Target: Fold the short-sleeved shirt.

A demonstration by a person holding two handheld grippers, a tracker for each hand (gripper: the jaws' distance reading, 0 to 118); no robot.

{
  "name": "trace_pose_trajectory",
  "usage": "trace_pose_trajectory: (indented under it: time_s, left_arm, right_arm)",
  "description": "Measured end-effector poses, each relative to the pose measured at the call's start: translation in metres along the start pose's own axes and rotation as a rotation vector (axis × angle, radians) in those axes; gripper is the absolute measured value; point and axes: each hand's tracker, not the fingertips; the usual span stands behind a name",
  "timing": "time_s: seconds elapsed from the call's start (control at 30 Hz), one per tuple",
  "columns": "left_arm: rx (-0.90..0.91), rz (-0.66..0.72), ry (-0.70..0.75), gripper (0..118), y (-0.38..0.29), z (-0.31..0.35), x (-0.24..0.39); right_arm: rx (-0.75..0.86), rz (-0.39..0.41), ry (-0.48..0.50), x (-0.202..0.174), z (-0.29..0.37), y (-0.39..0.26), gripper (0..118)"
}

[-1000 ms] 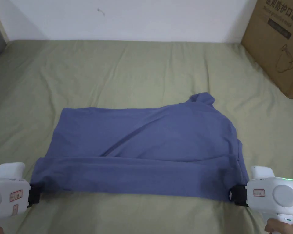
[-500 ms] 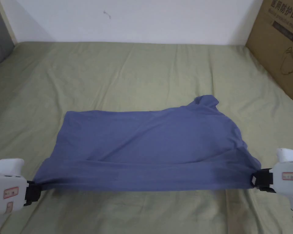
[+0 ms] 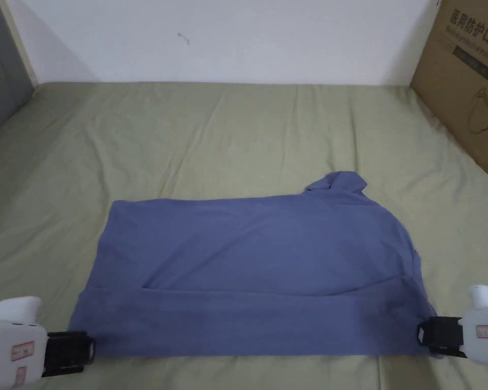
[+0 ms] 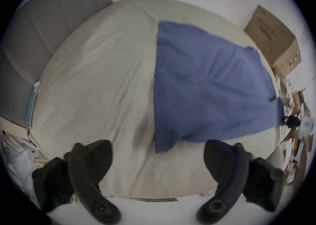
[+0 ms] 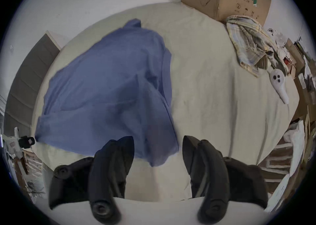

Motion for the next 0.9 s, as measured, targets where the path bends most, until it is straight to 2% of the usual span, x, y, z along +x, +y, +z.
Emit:
trace_pose_trajectory:
  time_s: [0.07, 0.13, 0.17, 0.2, 0.23, 0.27, 0.3, 0.33, 0.4, 0.53, 0.67, 0.7, 0.73, 0.77, 0.8, 0.83, 0.9]
  left_arm:
    - [0.015, 0.011, 0.013, 111, 0.005, 0.009, 0.000]
    - [0.043, 0.003, 0.028, 107, 0.018, 0.019, 0.008]
    - [0.052, -0.001, 0.023, 94, 0.022, 0.021, 0.012]
    - [0.058, -0.007, 0.021, 73, 0.026, 0.024, 0.016]
    - [0.078, -0.019, 0.019, 45, 0.028, 0.027, 0.023]
    - [0.089, -0.025, 0.024, 11, 0.030, 0.029, 0.029]
    - [0.092, -0.032, 0.027, 4, 0.033, 0.026, 0.033]
    - [0.101, -0.041, 0.032, 3, 0.035, 0.022, 0.038]
    - [0.105, -0.041, 0.046, 0, 0.038, 0.012, 0.042]
    - [0.105, -0.031, 0.029, 0, 0.050, -0.003, 0.050]
    - [0.101, -0.090, 0.041, 0, 0.076, -0.015, 0.064]
    - [0.106, -0.092, 0.036, 0, 0.084, -0.018, 0.067]
    - [0.114, -0.096, 0.025, 0, 0.091, -0.021, 0.070]
    - [0.119, -0.098, 0.020, 0, 0.098, -0.025, 0.072]
    - [0.123, -0.099, 0.022, 0, 0.106, -0.028, 0.077]
    - [0.129, -0.105, 0.021, 0, 0.113, -0.032, 0.080]
    - [0.140, -0.115, 0.019, 0, 0.126, -0.039, 0.087]
  right_arm:
    - [0.041, 0.001, 0.019, -0.009, 0.014, 0.008, 65]
    - [0.075, 0.044, 0.039, -0.020, 0.024, 0.018, 64]
    - [0.090, 0.077, 0.047, -0.026, 0.026, 0.021, 61]
    - [0.100, 0.106, 0.048, -0.032, 0.026, 0.026, 53]
    - [0.105, 0.126, 0.046, -0.039, 0.026, 0.029, 33]
    - [0.102, 0.143, 0.047, -0.045, 0.023, 0.031, 1]
    - [0.100, 0.142, 0.044, -0.050, 0.018, 0.033, 1]
    - [0.098, 0.138, 0.045, -0.052, 0.011, 0.034, 1]
    - [0.050, 0.125, 0.112, -0.056, 0.000, 0.033, 1]
    - [0.045, 0.113, 0.110, -0.058, -0.021, 0.041, 1]
    - [0.081, 0.086, 0.124, -0.058, -0.033, 0.079, 1]
    - [0.092, 0.075, 0.125, -0.057, -0.038, 0.095, 3]
    - [0.092, 0.075, 0.130, -0.056, -0.043, 0.112, 19]
    - [0.095, 0.075, 0.131, -0.056, -0.051, 0.129, 47]
    - [0.101, 0.077, 0.127, -0.056, -0.061, 0.148, 71]
    - [0.105, 0.100, 0.116, -0.057, -0.071, 0.168, 76]
    - [0.118, 0.130, 0.080, -0.061, -0.093, 0.206, 76]
